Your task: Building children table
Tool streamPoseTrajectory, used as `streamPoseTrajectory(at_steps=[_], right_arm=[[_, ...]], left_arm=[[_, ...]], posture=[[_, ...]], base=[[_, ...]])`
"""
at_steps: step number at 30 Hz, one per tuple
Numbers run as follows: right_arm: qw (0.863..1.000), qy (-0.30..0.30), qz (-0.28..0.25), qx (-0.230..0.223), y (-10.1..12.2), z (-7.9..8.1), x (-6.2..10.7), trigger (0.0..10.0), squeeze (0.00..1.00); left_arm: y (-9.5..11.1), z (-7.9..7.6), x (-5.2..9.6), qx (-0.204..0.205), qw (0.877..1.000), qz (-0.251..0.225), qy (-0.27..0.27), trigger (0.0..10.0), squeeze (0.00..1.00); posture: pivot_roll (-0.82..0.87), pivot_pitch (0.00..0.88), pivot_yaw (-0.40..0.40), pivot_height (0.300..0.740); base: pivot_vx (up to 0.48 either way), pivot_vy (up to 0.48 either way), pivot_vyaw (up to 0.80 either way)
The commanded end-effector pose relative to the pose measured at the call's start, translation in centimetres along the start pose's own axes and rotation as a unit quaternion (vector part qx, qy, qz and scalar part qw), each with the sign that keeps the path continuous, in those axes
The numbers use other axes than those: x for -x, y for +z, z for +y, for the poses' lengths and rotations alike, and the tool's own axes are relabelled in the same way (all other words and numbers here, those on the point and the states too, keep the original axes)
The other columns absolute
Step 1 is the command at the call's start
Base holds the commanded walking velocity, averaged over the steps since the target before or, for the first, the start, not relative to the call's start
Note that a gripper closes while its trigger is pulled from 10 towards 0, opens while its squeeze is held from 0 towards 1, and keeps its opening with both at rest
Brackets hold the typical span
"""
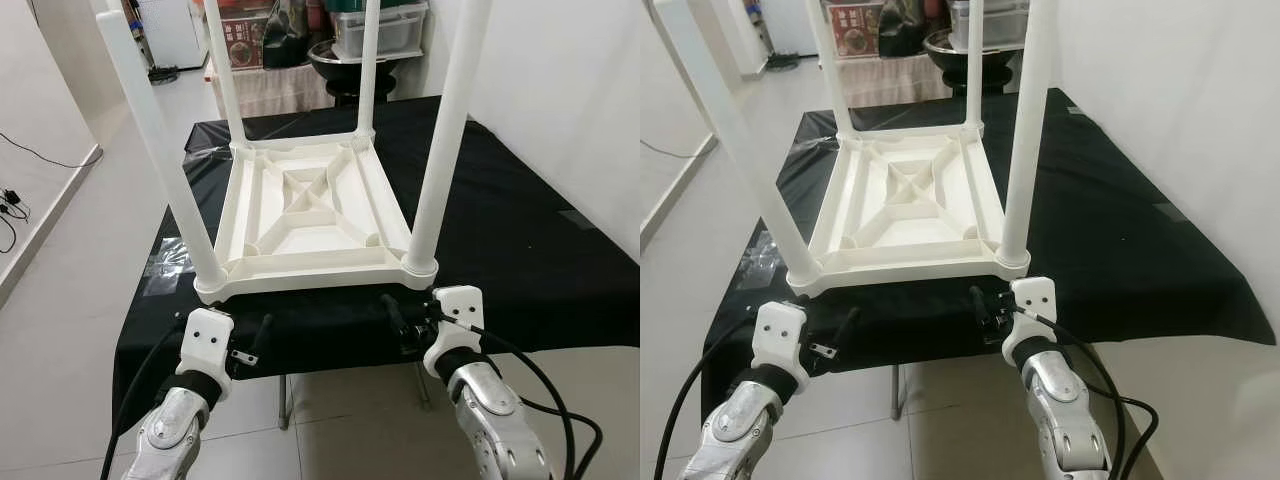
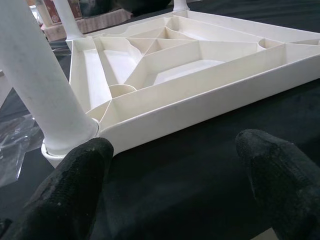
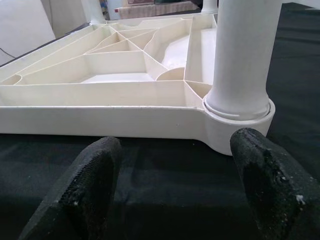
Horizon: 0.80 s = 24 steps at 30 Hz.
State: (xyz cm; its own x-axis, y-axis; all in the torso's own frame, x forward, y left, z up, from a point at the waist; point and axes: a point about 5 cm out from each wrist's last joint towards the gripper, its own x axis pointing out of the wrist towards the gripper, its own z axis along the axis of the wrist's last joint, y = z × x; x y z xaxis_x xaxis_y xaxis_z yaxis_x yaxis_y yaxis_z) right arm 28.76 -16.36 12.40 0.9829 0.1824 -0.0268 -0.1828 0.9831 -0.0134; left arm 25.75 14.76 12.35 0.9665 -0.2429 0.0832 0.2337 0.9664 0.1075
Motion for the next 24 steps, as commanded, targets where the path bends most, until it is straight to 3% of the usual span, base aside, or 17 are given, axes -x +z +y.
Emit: streamPoseTrajectory(at_steps=[1,24], right_arm=[[1.000,0.008,0.006,-0.010,-0.11,0.35,-0.18,10.0,0.00],[1.000,0.017,0.004,-0.020,-0.01,0.56,-0.23,10.0,0.00]], left_arm=[[-0.43,0.12,0.07,0.006,1.000,0.010,-0.001,10.0,0.00],[-0.38,0.13,-0.08,0.007,1.000,0.011,-0.010,10.0,0.00]], posture=[[-0.11,0.110,0.049,0.740],[-0.10,0.117,0.053,0.740]], base=[[0.000,0.000,0.00],[0.000,0.000,0.00]])
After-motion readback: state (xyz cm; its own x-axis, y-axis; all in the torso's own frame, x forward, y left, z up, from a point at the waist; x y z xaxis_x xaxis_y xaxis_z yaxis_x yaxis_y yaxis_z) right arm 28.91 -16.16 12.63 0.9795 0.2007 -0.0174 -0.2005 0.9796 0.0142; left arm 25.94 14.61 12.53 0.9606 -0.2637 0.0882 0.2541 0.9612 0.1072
